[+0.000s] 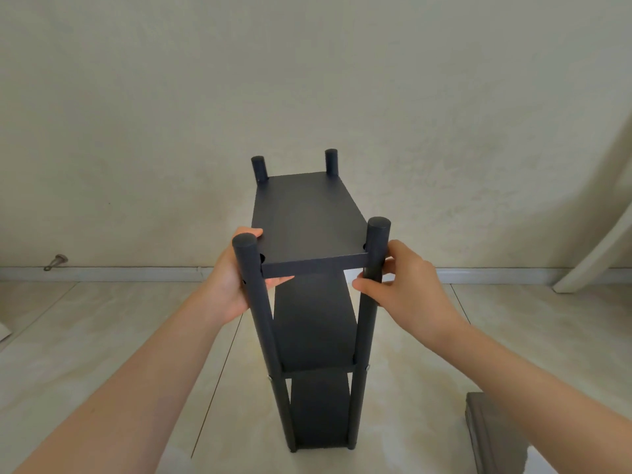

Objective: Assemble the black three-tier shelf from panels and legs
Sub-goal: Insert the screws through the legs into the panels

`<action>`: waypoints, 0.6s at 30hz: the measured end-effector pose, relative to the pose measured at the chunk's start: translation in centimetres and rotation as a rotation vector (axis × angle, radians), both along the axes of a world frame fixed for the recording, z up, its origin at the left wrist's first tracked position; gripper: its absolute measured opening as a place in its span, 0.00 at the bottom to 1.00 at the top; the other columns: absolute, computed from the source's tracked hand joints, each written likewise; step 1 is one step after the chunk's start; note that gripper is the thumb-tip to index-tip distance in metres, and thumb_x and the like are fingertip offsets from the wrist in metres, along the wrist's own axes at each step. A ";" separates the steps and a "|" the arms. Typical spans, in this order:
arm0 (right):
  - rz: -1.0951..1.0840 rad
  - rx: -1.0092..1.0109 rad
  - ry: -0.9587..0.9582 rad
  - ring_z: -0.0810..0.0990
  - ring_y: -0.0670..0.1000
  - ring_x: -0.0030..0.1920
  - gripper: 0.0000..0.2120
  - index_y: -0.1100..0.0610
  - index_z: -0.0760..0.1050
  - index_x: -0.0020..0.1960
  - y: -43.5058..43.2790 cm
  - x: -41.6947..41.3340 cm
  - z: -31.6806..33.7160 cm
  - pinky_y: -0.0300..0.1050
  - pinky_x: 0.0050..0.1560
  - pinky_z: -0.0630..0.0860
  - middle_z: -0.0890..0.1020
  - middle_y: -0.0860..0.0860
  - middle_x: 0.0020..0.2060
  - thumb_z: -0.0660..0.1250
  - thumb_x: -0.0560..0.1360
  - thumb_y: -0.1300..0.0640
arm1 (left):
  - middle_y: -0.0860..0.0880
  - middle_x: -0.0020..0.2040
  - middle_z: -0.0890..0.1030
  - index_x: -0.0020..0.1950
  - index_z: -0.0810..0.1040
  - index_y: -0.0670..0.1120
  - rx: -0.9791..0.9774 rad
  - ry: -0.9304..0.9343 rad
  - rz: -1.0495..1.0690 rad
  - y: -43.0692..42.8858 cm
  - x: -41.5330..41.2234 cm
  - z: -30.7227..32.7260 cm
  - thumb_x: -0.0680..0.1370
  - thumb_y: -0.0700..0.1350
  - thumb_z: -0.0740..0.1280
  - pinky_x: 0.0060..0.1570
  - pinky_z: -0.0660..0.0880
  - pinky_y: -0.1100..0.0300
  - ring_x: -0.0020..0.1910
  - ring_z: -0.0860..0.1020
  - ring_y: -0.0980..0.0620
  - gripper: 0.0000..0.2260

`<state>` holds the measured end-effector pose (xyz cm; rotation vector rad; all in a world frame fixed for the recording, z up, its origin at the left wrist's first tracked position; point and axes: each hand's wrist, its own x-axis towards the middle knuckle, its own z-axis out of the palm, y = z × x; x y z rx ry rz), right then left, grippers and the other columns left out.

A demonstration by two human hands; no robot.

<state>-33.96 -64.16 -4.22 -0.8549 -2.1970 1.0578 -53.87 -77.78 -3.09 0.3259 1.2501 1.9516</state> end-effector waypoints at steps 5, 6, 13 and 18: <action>-0.063 0.072 -0.013 0.80 0.45 0.40 0.15 0.49 0.69 0.53 -1.6 -0.4 -0.5 0.30 0.31 0.69 0.76 0.39 0.41 0.73 0.74 0.49 | 0.50 0.35 0.86 0.50 0.78 0.47 -0.136 0.103 0.129 0.7 -0.1 0.8 0.78 0.50 0.69 0.34 0.84 0.50 0.34 0.85 0.50 0.07; -0.071 0.085 -0.008 0.80 0.45 0.41 0.15 0.49 0.69 0.53 -1.7 -0.4 -0.5 0.30 0.31 0.69 0.76 0.39 0.41 0.73 0.74 0.49 | 0.50 0.34 0.85 0.48 0.78 0.47 -0.175 0.137 0.167 0.7 -0.2 0.8 0.79 0.50 0.69 0.37 0.84 0.53 0.33 0.84 0.50 0.07; -0.045 0.000 0.035 0.82 0.48 0.45 0.16 0.51 0.70 0.55 -2.0 -0.4 0.0 0.32 0.37 0.74 0.80 0.44 0.45 0.74 0.74 0.50 | 0.50 0.40 0.78 0.41 0.76 0.48 -0.263 0.499 0.529 -2.2 2.8 0.6 0.78 0.47 0.55 0.46 0.72 0.51 0.43 0.74 0.49 0.12; -0.009 -0.041 0.021 0.82 0.49 0.46 0.16 0.53 0.73 0.54 -1.7 -0.4 0.7 0.31 0.38 0.71 0.81 0.47 0.47 0.76 0.72 0.51 | 0.54 0.48 0.83 0.48 0.81 0.53 -0.219 0.639 0.452 -3.2 5.5 1.0 0.72 0.67 0.55 0.51 0.74 0.58 0.46 0.79 0.59 0.23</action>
